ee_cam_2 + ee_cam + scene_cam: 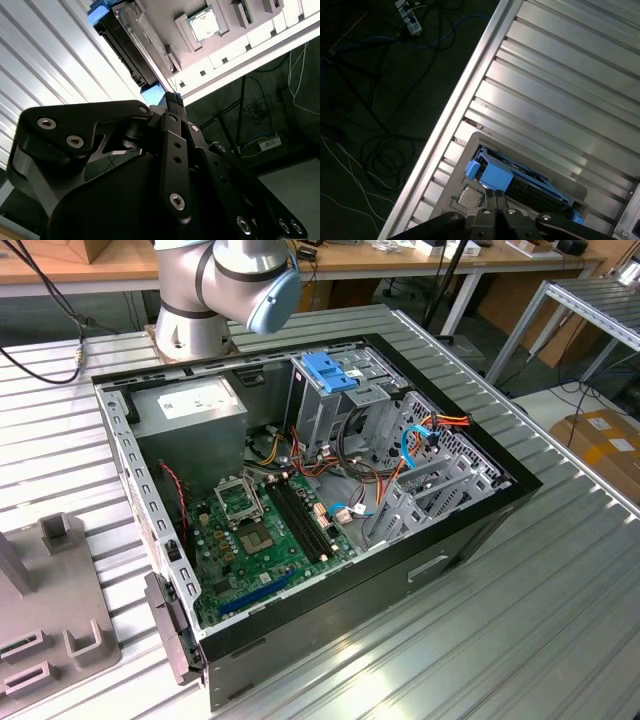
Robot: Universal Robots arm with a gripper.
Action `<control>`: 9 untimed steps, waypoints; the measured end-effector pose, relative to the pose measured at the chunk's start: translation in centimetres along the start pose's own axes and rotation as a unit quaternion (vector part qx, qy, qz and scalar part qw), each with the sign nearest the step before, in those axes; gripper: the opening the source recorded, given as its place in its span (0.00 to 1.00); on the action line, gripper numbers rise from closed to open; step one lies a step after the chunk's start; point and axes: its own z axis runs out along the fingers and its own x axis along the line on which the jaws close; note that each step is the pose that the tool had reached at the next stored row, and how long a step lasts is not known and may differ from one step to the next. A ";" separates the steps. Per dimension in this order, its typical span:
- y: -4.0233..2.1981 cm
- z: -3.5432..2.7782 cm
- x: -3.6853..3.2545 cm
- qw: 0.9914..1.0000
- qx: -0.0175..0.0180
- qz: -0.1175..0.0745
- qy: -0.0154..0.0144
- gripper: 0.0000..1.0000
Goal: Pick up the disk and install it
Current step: 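Pick up the disk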
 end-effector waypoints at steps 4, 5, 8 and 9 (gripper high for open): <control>0.00 0.00 0.00 1.000 0.001 -0.018 0.000 0.11; 0.00 0.00 0.00 1.000 0.001 -0.023 0.001 0.11; 0.02 0.00 -0.01 0.998 0.003 -0.062 0.002 0.11; 0.02 0.00 -0.01 0.997 0.004 -0.079 0.002 0.11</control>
